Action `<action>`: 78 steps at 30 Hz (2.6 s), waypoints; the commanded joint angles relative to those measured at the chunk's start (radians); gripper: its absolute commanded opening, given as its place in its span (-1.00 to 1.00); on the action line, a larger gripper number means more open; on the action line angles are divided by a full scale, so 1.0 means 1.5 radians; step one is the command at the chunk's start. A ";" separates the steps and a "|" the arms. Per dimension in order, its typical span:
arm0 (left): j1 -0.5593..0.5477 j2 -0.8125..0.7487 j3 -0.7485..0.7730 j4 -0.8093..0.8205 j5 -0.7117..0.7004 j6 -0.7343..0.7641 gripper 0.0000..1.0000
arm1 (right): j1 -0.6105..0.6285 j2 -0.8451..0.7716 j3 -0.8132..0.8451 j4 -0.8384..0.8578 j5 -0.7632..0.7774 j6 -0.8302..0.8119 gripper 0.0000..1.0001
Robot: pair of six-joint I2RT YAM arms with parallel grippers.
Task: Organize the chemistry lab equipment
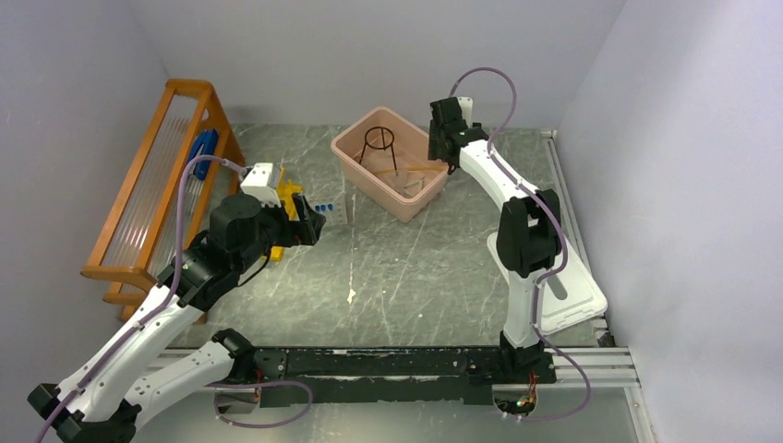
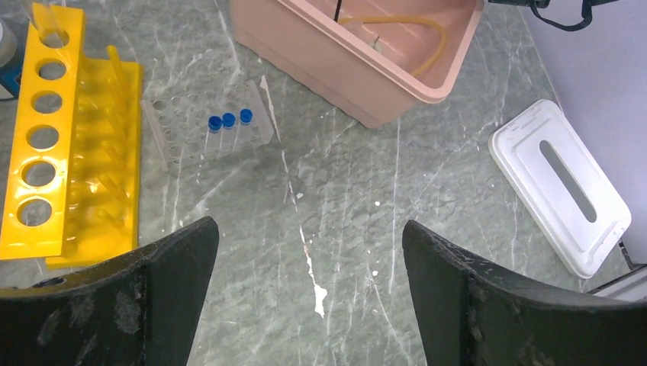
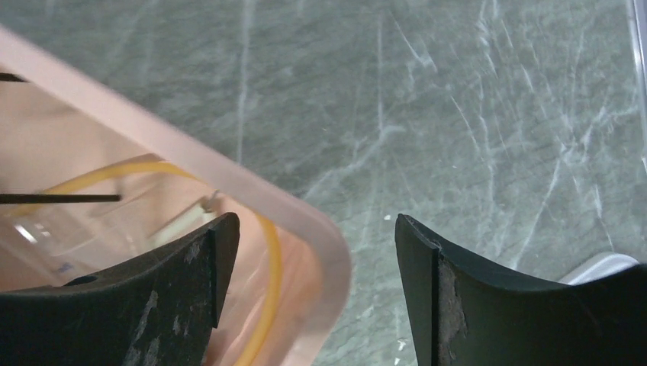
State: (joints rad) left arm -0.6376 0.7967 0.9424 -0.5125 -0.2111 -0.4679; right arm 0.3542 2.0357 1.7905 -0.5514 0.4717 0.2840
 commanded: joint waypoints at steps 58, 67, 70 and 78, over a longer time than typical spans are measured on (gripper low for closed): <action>0.001 -0.027 -0.092 0.094 0.152 -0.014 0.84 | -0.060 -0.502 -0.473 -0.112 0.063 0.252 0.37; 0.001 -0.005 -0.138 0.150 0.200 -0.019 0.82 | -0.213 -0.536 -0.681 -0.053 -0.004 0.298 0.59; 0.001 -0.002 -0.147 0.156 0.206 -0.015 0.82 | -0.248 -0.557 -0.722 -0.035 -0.019 0.309 0.71; 0.001 -0.005 -0.160 0.152 0.191 -0.007 0.83 | -0.309 -0.569 -0.782 0.015 -0.100 0.334 0.79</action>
State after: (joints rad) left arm -0.6376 0.7979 0.7124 -0.3218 0.0605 -0.4942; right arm -0.0669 1.1862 0.6544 -0.5953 0.4038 0.7383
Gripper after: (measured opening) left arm 0.912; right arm 0.890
